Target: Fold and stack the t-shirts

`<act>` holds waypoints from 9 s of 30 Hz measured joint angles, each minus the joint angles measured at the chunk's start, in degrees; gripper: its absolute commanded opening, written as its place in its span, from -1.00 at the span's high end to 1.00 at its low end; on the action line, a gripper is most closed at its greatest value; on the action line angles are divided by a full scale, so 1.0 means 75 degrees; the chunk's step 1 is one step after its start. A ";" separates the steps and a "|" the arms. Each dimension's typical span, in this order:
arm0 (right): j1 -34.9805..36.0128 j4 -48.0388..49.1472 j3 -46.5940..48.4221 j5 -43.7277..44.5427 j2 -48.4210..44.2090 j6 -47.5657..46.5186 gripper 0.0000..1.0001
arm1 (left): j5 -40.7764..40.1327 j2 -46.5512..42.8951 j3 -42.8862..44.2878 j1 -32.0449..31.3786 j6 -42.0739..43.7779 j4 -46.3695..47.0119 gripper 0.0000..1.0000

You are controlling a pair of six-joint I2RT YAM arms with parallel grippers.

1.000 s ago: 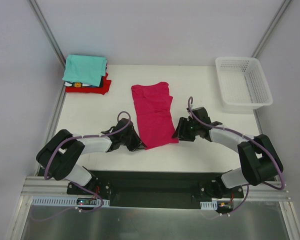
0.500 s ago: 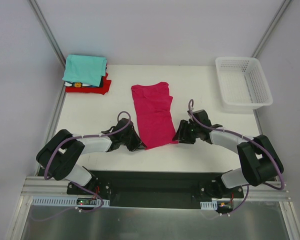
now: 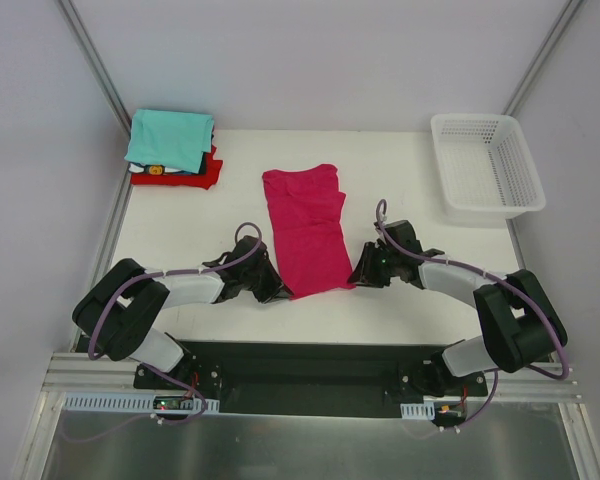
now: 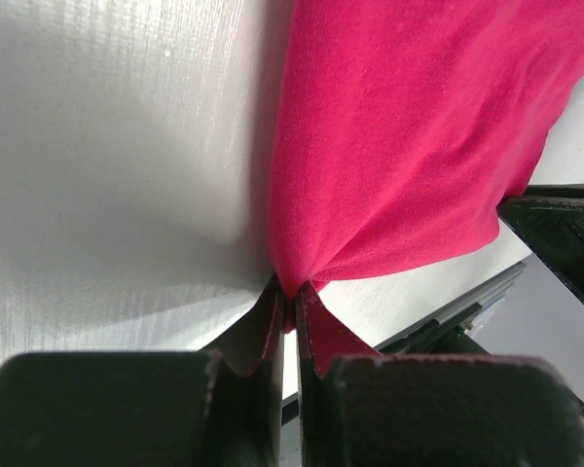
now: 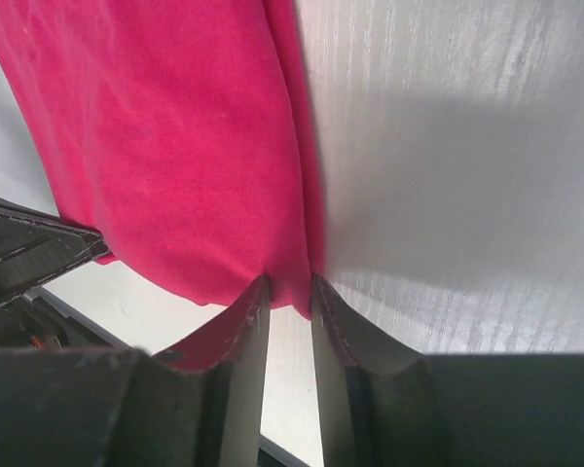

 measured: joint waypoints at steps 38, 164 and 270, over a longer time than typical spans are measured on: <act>0.0749 -0.1102 -0.1396 -0.0017 -0.2943 0.0137 0.99 | 0.0227 -0.1728 -0.0982 -0.0726 0.0038 -0.0740 1.00; -0.1614 -0.2168 0.7172 -0.0650 0.4403 -0.1903 -0.15 | 0.0947 0.5234 0.9334 0.3191 0.3570 -0.3547 -0.98; -0.0988 -0.0860 0.1985 -0.1594 0.0408 -0.1014 -0.08 | 0.2649 0.2326 0.2425 0.3471 0.1883 0.2049 0.52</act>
